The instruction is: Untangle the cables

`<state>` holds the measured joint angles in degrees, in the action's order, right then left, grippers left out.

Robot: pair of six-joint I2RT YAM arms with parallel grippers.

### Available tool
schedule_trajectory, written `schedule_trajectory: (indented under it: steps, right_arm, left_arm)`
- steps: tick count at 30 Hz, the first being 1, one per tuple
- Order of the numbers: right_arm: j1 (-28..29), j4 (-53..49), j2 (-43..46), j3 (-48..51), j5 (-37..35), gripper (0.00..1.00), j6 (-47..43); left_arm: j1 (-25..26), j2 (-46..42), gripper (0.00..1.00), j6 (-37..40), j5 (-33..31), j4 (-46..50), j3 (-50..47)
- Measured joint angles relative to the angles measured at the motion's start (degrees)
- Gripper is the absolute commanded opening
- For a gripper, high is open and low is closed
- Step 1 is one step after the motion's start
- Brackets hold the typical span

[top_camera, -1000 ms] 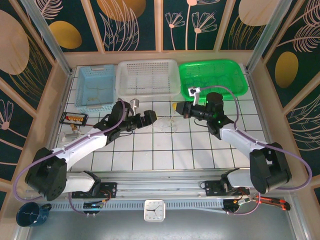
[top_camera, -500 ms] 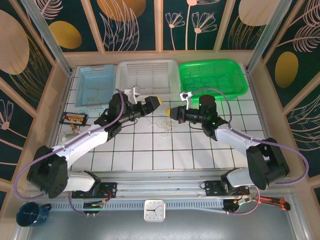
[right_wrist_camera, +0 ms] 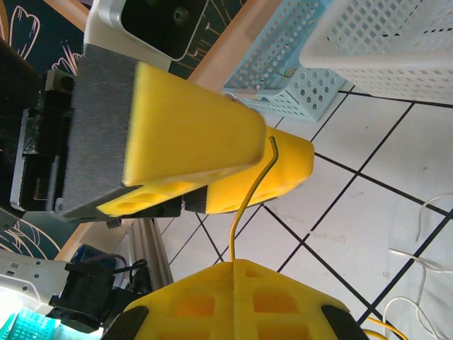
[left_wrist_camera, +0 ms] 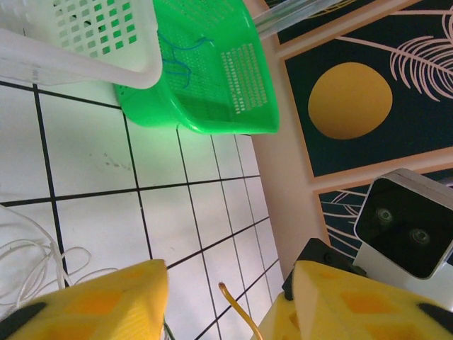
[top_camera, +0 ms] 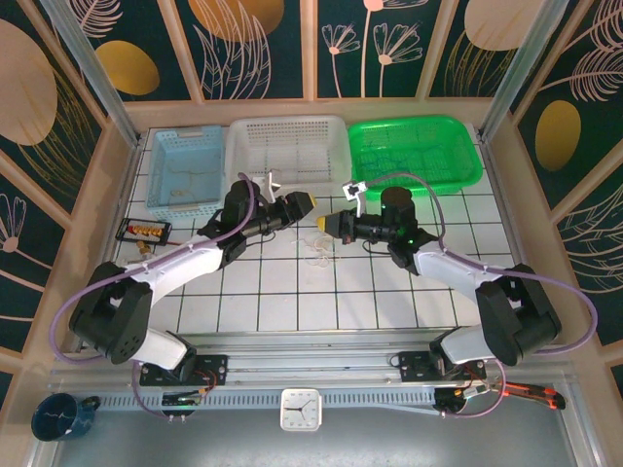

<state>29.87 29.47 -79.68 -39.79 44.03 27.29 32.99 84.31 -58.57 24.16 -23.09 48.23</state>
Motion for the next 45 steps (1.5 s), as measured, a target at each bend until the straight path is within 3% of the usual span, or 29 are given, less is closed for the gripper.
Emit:
schedule_trajectory:
  steps: [4, 9, 10, 12, 14, 16, 22, 39, 43, 45]
  right_arm:
    - [0.2, 0.3, 0.0, 0.0, 0.0, 0.0, 0.0]
    - [0.2, 0.9, -0.4, 0.0, 0.0, 0.0, 0.0]
    - [0.2, 1.0, -0.4, 0.0, 0.0, 0.02, 0.0]
    - [0.2, 0.9, -0.5, 0.0, -0.1, 0.23, 0.2]
    - [0.2, 1.1, -0.5, 0.0, -0.5, 0.37, -0.1]
    - [0.3, 1.2, -0.5, 0.3, -1.1, 0.43, -0.5]
    - [0.6, 0.8, -0.5, 2.5, -4.7, 0.52, -1.9]
    - [4.9, 3.3, -6.8, 1.4, -12.7, 0.56, -3.4]
    - [5.8, 5.5, -9.9, 0.8, -17.0, 0.52, -3.5]
    - [5.9, 7.0, -11.9, 0.5, -18.9, 0.45, -3.4]
  left_arm:
    - [0.0, 1.0, 0.36, -0.3, 0.6, -1.0, 0.0]
    - [0.0, 1.9, 0.13, -1.1, 1.1, -2.1, 0.0]
    - [0.0, 1.9, 0.08, -1.1, 1.2, -2.4, 0.0]
    - [0.0, 1.9, 0.0, -1.2, 1.2, -3.0, 0.0]
    - [0.0, 1.9, 0.0, -0.9, 1.2, -3.3, 0.0]
    - [0.0, 1.9, 0.0, -0.9, 1.2, -3.3, 0.0]
    - [0.0, 0.3, 0.0, -0.1, -0.3, -2.2, 0.0]
    - [0.0, -1.1, 0.0, 0.9, -0.6, -0.2, 0.9]
    - [0.0, -1.2, 0.0, 0.9, -0.6, -0.2, 1.4]
    - [0.0, -1.7, 0.0, 0.9, -0.5, -0.2, 1.6]
